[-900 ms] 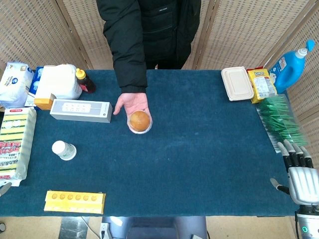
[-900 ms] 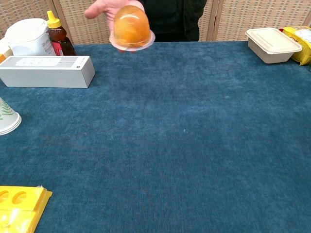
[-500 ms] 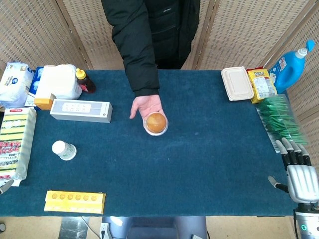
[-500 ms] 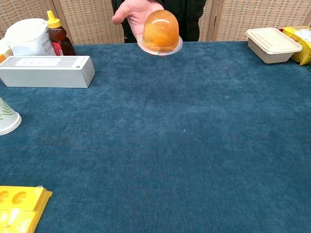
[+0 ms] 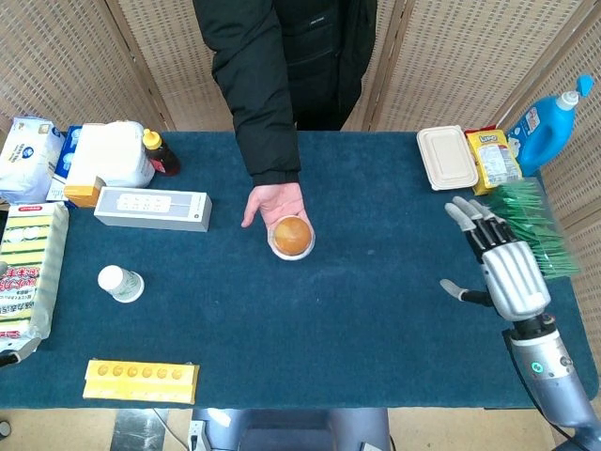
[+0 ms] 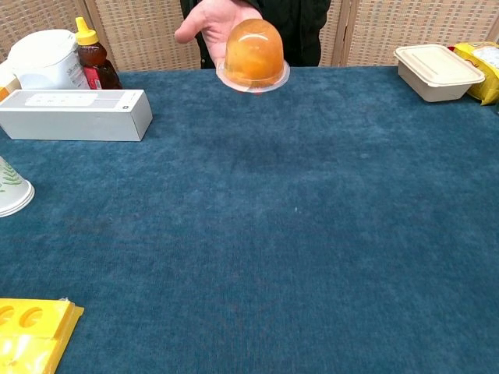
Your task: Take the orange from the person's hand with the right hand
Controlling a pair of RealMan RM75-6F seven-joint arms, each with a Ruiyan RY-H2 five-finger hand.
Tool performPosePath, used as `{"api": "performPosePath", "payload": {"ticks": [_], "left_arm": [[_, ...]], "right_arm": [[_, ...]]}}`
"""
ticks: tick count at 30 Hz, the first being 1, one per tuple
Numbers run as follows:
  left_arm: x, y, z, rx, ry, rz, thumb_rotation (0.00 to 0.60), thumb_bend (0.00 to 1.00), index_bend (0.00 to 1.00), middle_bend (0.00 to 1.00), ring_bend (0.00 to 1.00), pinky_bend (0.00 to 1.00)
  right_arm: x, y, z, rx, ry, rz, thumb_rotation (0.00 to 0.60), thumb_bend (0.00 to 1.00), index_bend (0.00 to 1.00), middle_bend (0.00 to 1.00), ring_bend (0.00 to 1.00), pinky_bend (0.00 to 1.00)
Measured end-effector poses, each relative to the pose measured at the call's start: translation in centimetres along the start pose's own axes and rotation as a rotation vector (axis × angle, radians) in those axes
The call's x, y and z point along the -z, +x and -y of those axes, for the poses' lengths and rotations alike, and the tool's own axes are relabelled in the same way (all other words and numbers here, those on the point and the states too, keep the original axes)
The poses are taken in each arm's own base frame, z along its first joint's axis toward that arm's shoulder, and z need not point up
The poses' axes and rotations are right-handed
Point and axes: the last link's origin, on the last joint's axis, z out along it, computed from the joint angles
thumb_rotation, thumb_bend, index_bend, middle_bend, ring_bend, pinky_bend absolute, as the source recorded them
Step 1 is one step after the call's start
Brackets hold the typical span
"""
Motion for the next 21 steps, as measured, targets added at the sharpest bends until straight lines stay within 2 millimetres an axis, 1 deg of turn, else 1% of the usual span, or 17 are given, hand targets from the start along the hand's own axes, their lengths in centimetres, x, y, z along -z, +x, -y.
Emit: {"api": "performPosePath", "payload": {"ticks": [6,12,18,21], "left_arm": [[-0.2,-0.2,0.0,-0.008,0.009,0.006,0.6,0.09,0.0,0.0,0.0,0.04],[-0.4,-0.3,-0.1,-0.011,0.017,0.011,0.6,0.09,0.0,0.0,0.0,0.04],[-0.6,-0.4,0.0,-0.017,0.026,0.013,0.6,0.09,0.0,0.0,0.0,0.04],[-0.8,-0.5,-0.1,-0.02,0.028,0.017,0.6,0.09,0.0,0.0,0.0,0.04]], "right_arm": [[-4.4,-0.6,2.7,-0.05,0.088,0.075,0.6,0.1,0.08,0.15,0.14,0.25],[-7.8,-1.3,5.6,-0.04,0.143,0.109,0.6,0.11,0.1,0.16,0.15,0.25],[-9.9,-2.7,8.5,-0.025,0.19,0.153,0.6,0.12,0.12,0.18,0.17,0.27],[-10.6,-3.6,9.3,-0.016,0.192,0.18,0.6,0.13,0.12,0.18,0.17,0.27]]}}
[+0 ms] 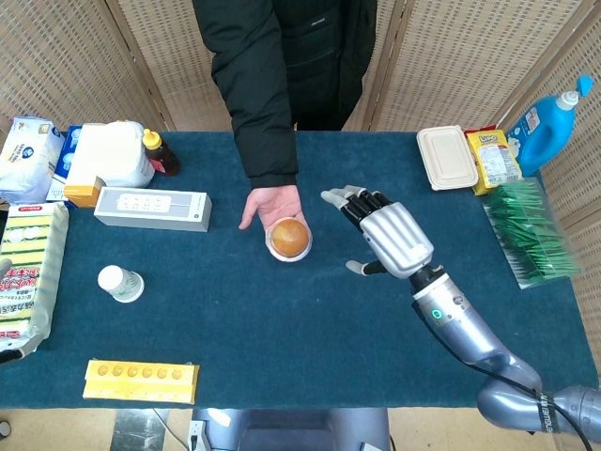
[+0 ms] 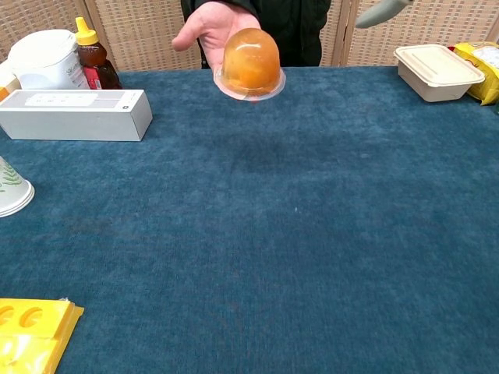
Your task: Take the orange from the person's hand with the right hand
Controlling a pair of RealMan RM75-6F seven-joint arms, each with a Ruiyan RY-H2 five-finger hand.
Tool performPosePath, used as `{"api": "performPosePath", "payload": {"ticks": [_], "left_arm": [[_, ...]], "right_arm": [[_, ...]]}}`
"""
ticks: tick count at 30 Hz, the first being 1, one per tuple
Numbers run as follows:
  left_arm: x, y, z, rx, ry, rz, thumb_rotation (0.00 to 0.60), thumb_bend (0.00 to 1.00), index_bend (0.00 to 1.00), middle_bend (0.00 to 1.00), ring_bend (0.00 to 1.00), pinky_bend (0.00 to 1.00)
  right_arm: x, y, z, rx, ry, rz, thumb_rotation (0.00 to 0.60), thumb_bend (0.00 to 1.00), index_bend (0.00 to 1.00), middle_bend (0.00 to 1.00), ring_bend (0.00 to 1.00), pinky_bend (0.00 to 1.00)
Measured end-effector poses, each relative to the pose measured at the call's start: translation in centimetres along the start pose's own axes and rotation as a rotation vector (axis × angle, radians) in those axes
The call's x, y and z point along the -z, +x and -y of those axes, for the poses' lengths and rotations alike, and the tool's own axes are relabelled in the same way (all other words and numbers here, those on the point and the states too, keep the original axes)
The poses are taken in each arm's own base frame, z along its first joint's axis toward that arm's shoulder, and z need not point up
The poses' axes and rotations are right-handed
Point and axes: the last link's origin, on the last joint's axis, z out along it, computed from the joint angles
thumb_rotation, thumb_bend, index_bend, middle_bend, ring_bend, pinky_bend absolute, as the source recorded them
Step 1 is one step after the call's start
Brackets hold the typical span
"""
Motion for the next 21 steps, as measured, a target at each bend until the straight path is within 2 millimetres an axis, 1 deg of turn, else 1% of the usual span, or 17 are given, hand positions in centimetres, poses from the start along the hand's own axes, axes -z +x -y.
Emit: {"api": "performPosePath", "payload": {"ticks": [6,10,15,19,21], "left_arm": [[-0.2,-0.1,0.0,0.0,0.008,0.004,0.6,0.09,0.0,0.0,0.0,0.04],[-0.3,-0.1,0.0,0.001,0.011,0.006,0.6,0.09,0.0,0.0,0.0,0.04],[-0.5,0.0,0.1,0.003,0.015,0.008,0.6,0.09,0.0,0.0,0.0,0.04],[-0.5,0.0,0.2,0.004,0.016,0.009,0.6,0.09,0.0,0.0,0.0,0.04],[-0.5,0.0,0.2,0.005,0.016,0.009,0.6,0.09,0.0,0.0,0.0,0.04]], "right_arm": [[-3.0,-1.6,1.8,0.018,0.003,0.051,0.6,0.14,0.14,0.2,0.18,0.29],[-4.5,-2.5,2.9,0.021,0.002,0.076,0.6,0.14,0.15,0.21,0.19,0.29],[-5.5,-3.9,3.9,0.018,0.002,0.104,0.6,0.15,0.18,0.22,0.2,0.3],[-6.0,-4.7,4.2,0.013,-0.007,0.119,0.6,0.15,0.18,0.22,0.21,0.31],[-6.4,-5.1,4.3,0.014,-0.015,0.126,0.6,0.16,0.18,0.23,0.22,0.33]]}}
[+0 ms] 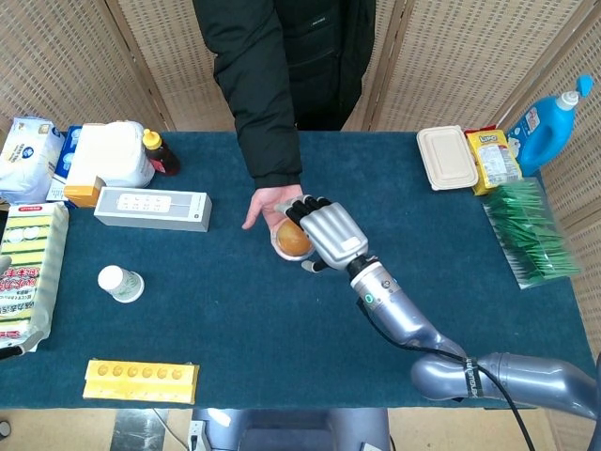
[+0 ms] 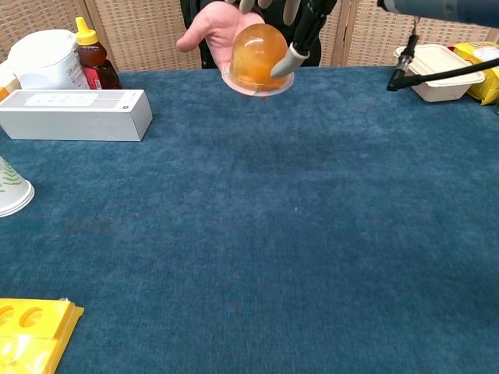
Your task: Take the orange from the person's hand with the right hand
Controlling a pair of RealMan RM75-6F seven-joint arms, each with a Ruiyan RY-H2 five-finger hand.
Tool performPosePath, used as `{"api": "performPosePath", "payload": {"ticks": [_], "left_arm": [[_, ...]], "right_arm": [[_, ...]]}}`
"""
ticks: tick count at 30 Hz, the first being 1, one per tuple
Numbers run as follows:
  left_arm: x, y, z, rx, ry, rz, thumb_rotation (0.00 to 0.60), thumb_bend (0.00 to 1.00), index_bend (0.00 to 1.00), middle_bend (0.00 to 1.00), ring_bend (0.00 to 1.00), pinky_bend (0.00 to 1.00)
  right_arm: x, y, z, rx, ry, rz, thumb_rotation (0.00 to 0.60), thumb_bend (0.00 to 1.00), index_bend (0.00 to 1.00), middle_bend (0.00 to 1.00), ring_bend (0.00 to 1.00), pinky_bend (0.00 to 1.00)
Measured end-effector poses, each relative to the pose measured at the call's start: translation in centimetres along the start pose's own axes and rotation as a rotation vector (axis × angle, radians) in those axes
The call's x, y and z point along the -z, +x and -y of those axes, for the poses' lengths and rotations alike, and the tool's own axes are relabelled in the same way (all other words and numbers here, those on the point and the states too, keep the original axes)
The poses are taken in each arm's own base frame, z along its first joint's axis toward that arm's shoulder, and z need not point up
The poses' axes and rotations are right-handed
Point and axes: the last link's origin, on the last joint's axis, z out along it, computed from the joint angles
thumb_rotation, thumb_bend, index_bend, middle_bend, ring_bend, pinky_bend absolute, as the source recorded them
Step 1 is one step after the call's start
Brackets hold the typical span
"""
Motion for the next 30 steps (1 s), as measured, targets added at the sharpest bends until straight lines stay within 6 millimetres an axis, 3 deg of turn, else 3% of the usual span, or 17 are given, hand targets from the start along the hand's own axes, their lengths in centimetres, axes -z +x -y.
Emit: {"api": "performPosePath", "payload": {"ticks": [7,15,23,30], "left_arm": [[0.0,0.1,0.2,0.003,0.006,0.0,0.6,0.09,0.0,0.0,0.0,0.04],[-0.2,0.0,0.2,0.001,0.003,0.01,0.6,0.09,0.0,0.0,0.0,0.04],[-0.1,0.0,0.2,0.004,0.002,0.012,0.6,0.09,0.0,0.0,0.0,0.04],[0.0,0.1,0.3,0.012,-0.004,0.013,0.6,0.09,0.0,0.0,0.0,0.04]], "right_arm": [[-1.3,-1.0,-0.3,-0.002,-0.032,0.011,0.6,0.2,0.26,0.31,0.28,0.44],[-1.7,-1.4,-0.7,0.011,-0.051,-0.031,0.6,0.26,0.49,0.5,0.48,0.62],[-1.1,-1.0,-0.7,-0.007,-0.043,-0.081,0.6,0.3,0.53,0.53,0.51,0.65],[1.7,1.2,-2.2,0.018,-0.029,-0.135,0.6,0.31,0.53,0.53,0.51,0.65]]}}
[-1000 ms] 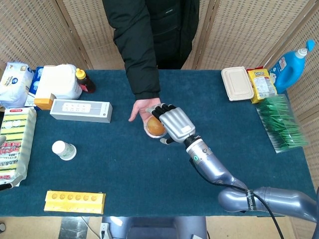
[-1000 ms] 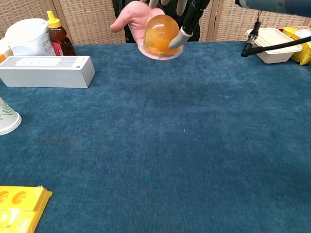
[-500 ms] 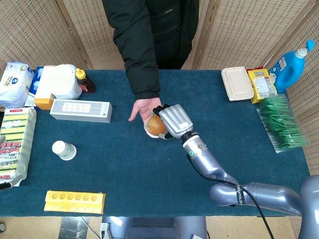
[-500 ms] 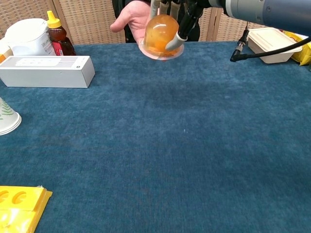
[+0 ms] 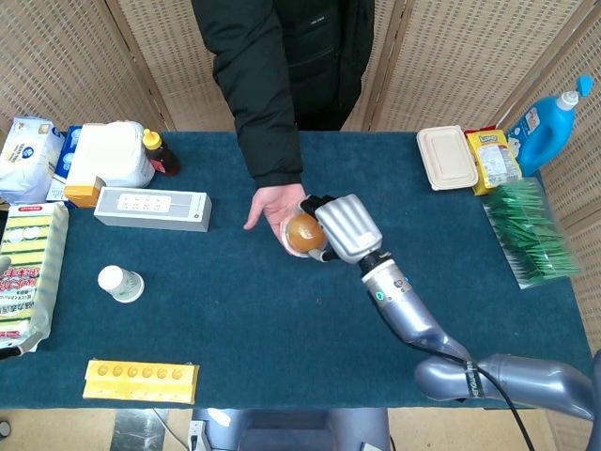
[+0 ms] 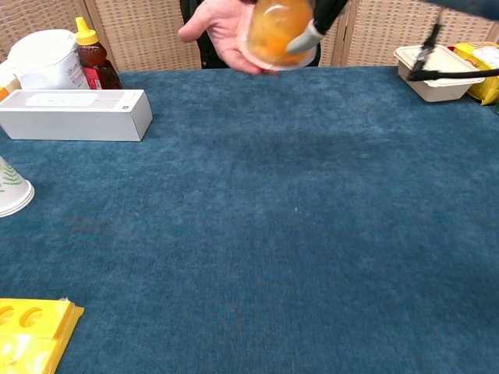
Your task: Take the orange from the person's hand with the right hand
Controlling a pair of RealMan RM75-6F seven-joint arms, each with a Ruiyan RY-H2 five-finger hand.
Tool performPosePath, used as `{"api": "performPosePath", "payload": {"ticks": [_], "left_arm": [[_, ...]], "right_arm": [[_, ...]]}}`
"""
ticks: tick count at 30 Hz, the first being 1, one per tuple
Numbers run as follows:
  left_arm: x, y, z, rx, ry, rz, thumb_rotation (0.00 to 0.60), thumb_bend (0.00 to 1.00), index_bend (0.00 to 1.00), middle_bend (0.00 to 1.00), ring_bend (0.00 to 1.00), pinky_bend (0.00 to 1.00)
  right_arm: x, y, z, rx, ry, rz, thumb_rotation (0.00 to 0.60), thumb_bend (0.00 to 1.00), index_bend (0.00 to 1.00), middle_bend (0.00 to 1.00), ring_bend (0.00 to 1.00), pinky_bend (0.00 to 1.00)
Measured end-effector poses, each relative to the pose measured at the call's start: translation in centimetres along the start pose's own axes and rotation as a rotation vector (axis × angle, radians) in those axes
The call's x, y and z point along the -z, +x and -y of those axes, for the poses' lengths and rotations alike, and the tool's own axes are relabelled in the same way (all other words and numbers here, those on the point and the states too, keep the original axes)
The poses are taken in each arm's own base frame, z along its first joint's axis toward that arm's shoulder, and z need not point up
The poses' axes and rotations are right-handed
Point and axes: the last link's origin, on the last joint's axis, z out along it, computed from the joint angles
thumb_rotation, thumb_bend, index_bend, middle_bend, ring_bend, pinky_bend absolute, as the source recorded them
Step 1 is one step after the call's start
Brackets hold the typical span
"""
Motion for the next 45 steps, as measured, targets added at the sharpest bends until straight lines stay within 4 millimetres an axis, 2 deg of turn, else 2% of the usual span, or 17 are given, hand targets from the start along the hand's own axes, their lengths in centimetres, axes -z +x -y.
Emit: {"api": "performPosePath", "payload": {"ticks": [8,12,16,22,29,31,33,36,41,45], "left_arm": [[0.0,0.1,-0.1,0.006,-0.015,0.005,0.6,0.09,0.0,0.0,0.0,0.04],[0.1,0.0,-0.3,0.003,-0.022,0.011,0.6,0.09,0.0,0.0,0.0,0.04],[0.2,-0.1,-0.3,0.003,-0.022,0.013,0.6,0.09,0.0,0.0,0.0,0.04],[0.3,0.0,-0.2,0.004,-0.021,0.012,0.6,0.09,0.0,0.0,0.0,0.04],[0.0,-0.2,0.0,-0.002,-0.016,0.037,0.6,0.09,0.0,0.0,0.0,0.04],[-0.1,-0.2,0.0,0.0,-0.016,0.042,0.6,0.09,0.0,0.0,0.0,0.04],[-0.2,-0.3,0.1,0.0,-0.015,0.051,0.6,0.09,0.0,0.0,0.0,0.04],[-0.3,-0.3,0.1,0.002,-0.017,0.063,0.6,0.09,0.0,0.0,0.0,0.04],[-0.5,-0.3,0.1,0.002,-0.018,0.068,0.6,0.09,0.0,0.0,0.0,0.04],[-0.5,-0.3,0.1,0.001,-0.019,0.07,0.6,0.09,0.0,0.0,0.0,0.04]], "right_arm": [[5.2,2.5,-3.8,0.048,-0.011,-0.045,0.6,0.31,0.53,0.53,0.51,0.65],[8.1,1.7,-4.6,0.063,0.007,-0.01,0.6,0.31,0.53,0.53,0.51,0.65],[9.6,0.0,-4.8,0.074,0.023,0.034,0.6,0.31,0.53,0.53,0.51,0.65],[9.2,-3.5,-4.4,0.063,0.034,0.122,0.6,0.31,0.53,0.53,0.51,0.65],[6.4,-8.0,-4.3,0.047,-0.022,0.227,0.6,0.31,0.53,0.53,0.5,0.64],[5.6,-9.1,-4.4,0.057,-0.042,0.248,0.6,0.31,0.51,0.51,0.48,0.63],[5.0,-9.9,-4.5,0.069,-0.061,0.269,0.6,0.3,0.42,0.45,0.43,0.61],[4.6,-10.6,-4.7,0.066,-0.078,0.307,0.6,0.29,0.31,0.38,0.36,0.59],[4.5,-11.1,-5.4,0.078,-0.099,0.325,0.6,0.28,0.22,0.29,0.3,0.56],[5.0,-10.5,-5.8,0.078,-0.096,0.317,0.6,0.28,0.18,0.25,0.27,0.52]]}}
